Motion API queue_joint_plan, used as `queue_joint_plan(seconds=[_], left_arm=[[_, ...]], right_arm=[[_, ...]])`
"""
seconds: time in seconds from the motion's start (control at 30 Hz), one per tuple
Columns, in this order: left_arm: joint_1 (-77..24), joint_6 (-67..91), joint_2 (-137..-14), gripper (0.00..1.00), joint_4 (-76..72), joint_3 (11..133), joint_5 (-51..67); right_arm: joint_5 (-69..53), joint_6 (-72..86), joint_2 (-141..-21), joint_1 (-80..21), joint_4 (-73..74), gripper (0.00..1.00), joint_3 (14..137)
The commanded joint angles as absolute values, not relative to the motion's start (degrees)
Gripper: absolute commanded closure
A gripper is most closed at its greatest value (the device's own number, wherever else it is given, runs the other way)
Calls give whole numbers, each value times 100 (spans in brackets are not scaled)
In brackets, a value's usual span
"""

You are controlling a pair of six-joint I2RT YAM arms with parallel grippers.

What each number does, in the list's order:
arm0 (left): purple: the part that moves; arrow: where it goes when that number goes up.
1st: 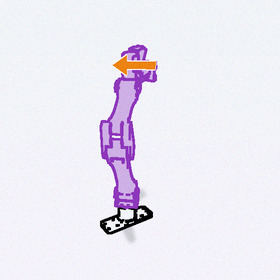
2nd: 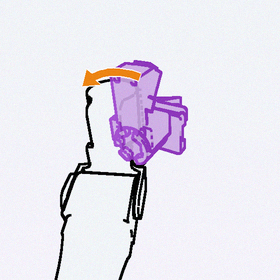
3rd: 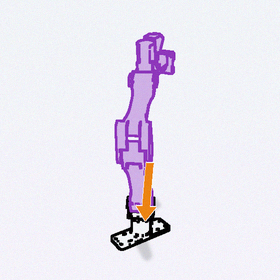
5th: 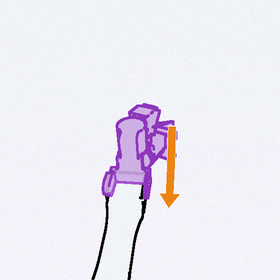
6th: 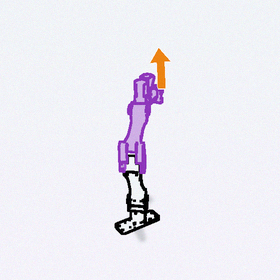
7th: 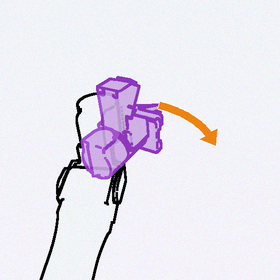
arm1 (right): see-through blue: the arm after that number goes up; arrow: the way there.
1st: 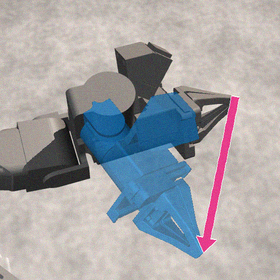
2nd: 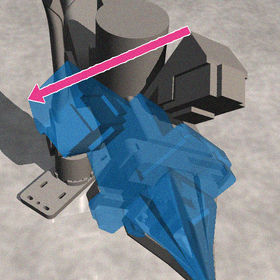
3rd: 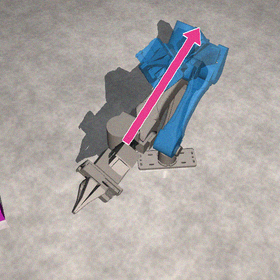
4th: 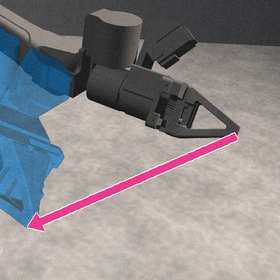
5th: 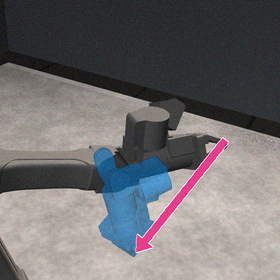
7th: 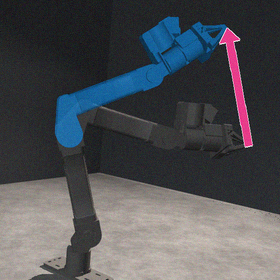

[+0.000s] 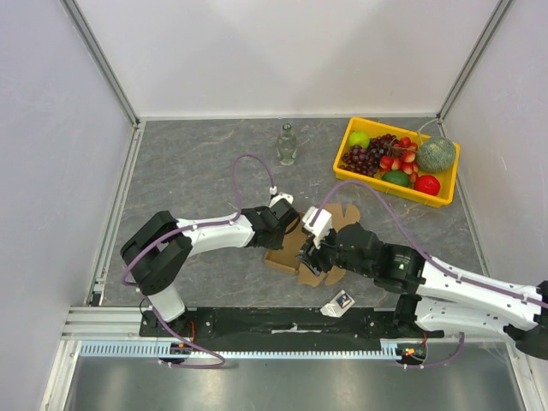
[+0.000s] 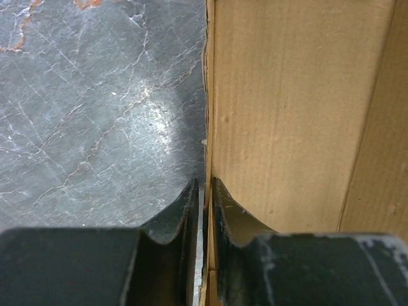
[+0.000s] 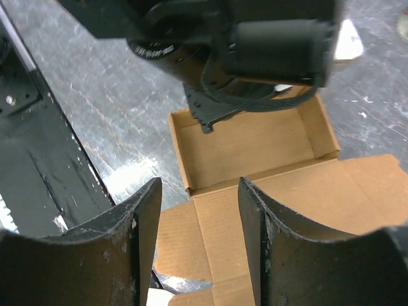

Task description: Fold the paper box

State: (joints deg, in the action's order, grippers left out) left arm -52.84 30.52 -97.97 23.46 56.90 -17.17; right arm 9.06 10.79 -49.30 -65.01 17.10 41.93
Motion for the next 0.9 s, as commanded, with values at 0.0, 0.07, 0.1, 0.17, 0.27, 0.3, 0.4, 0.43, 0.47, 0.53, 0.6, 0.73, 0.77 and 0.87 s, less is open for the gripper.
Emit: queue_joint_plan(seconds=[0.0, 0.07, 0.1, 0.17, 0.27, 0.3, 0.4, 0.43, 0.47, 0.53, 0.6, 0.73, 0.77, 0.87], left_arm=[[-5221, 2857, -9536, 79, 1978, 5651, -1424], [-5212, 2839, -9510, 79, 1934, 5616, -1363], [-5195, 2839, -9501, 79, 1899, 5590, -1319], [-5186, 2848, -9475, 78, 1846, 5529, -1240], [-5186, 2883, -9440, 78, 1758, 5449, -1160], [-5177, 2883, -9413, 78, 1732, 5423, -1134], [-5159, 2900, -9396, 78, 1688, 5362, -1081], [-5168, 2900, -9396, 78, 1670, 5344, -1064], [-5151, 2909, -9396, 78, 1644, 5318, -1046], [-5124, 2927, -9387, 78, 1591, 5265, -993], [-5124, 2927, -9369, 78, 1538, 5203, -949], [-5089, 2953, -9299, 78, 1450, 5098, -862], [-5071, 2953, -9290, 78, 1433, 5080, -835], [-5054, 2936, -9255, 78, 1415, 5054, -800]], right_arm=[[379, 607, -5229, -6495, 1275, 42, 4193], [264, 484, -5387, -6495, 1126, 43, 4096], [203, 431, -5457, -6495, 1038, 44, 4035], [123, 369, -5572, -6486, 854, 45, 3894], [88, 369, -5704, -6495, 476, 47, 3648], [53, 387, -5748, -6495, 353, 48, 3552], [18, 474, -5958, -6495, 89, 48, 3419], [18, 518, -6046, -6495, 44, 48, 3358], [-139, 562, -6108, -6495, -174, 48, 3314], [-219, 650, -6275, -6495, -403, 48, 3226], [-255, 677, -6476, -6495, -579, 48, 3182], [-325, 651, -6767, -6495, -817, 48, 3103], [-351, 633, -6846, -6495, -861, 48, 3103], [-430, 589, -7074, -6495, -958, 48, 3103]])
